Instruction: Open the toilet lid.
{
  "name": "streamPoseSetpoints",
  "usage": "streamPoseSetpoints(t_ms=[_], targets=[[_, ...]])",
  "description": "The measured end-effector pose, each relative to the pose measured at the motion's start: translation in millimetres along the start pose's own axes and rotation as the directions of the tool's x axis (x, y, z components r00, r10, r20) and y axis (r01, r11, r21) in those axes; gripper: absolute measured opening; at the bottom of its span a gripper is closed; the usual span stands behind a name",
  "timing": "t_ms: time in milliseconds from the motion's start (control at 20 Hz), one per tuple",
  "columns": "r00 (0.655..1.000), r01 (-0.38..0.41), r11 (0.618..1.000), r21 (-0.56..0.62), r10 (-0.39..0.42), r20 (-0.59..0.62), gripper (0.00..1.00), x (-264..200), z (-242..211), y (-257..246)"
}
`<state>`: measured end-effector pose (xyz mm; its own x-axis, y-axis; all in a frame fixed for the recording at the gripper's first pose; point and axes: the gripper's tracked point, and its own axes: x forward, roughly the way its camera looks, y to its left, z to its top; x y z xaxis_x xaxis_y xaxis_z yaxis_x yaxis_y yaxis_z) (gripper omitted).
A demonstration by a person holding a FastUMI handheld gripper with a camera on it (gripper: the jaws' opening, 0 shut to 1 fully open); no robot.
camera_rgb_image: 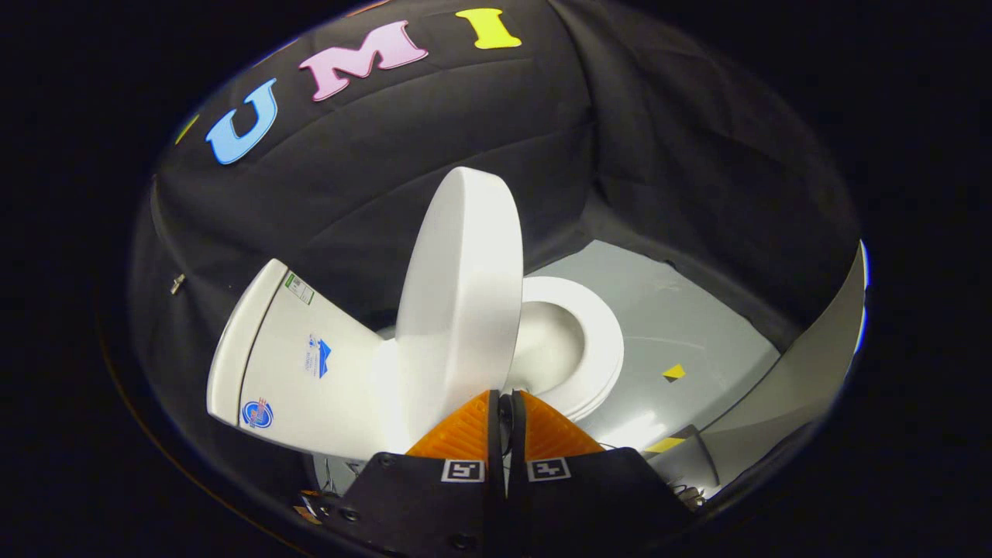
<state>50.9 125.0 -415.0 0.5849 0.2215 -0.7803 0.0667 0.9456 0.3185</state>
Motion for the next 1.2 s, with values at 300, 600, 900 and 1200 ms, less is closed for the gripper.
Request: streamPoseSetpoints(t_ms=[300,600,900,1200], targets=[[0.998,0.014,0.999,-0.045,-0.011,0.058,0.05,-23.4,5.4,49.7],[0.992,0.048,0.989,-0.141,-0.03,0.122,0.05,-43.3,1.1,110.5],[0.983,0.07,0.969,-0.237,-0.027,0.18,0.06,-56.3,-13.4,171.8],[0.982,0.041,0.953,-0.3,0.017,0.186,0.07,-56.2,-30.6,223.8]])
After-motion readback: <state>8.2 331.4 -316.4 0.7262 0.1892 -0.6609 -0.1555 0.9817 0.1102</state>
